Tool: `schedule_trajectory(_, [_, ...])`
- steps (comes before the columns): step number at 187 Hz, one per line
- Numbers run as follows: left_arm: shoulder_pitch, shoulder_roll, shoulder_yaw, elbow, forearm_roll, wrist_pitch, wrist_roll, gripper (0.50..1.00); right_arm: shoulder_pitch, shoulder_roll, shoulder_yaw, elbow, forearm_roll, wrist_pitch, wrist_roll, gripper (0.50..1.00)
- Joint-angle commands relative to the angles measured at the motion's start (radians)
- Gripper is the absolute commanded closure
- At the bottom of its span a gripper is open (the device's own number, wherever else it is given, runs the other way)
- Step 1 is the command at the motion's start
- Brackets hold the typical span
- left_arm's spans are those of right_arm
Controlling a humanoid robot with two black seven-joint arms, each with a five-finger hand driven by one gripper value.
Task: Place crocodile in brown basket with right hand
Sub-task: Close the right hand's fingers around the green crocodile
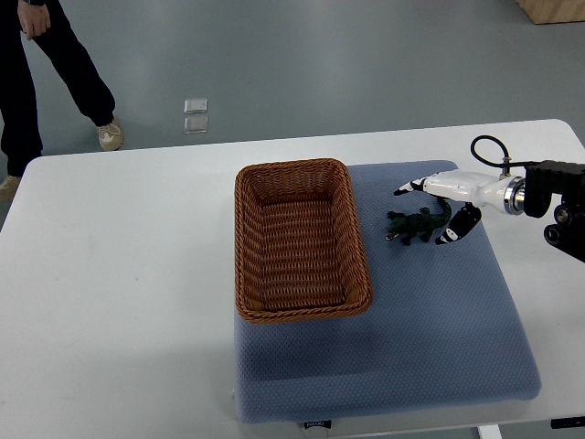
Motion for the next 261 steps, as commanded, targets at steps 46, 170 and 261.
schedule_trajectory(46, [0.000, 0.000, 0.000, 0.000, 0.000, 0.000, 0.000, 0.500, -0.003, 0.005, -0.016, 0.000, 0.001, -0.021, -0.006, 0.634])
schedule_trajectory(170, [0.001, 0.000, 0.000, 0.000, 0.000, 0.000, 0.000, 0.500, -0.004, 0.024, -0.044, -0.002, -0.002, -0.030, -0.012, 0.652])
schedule_trajectory(261, [0.000, 0.000, 0.000, 0.000, 0.000, 0.000, 0.000, 0.500, -0.003, 0.028, -0.053, -0.008, -0.007, -0.064, -0.034, 0.767])
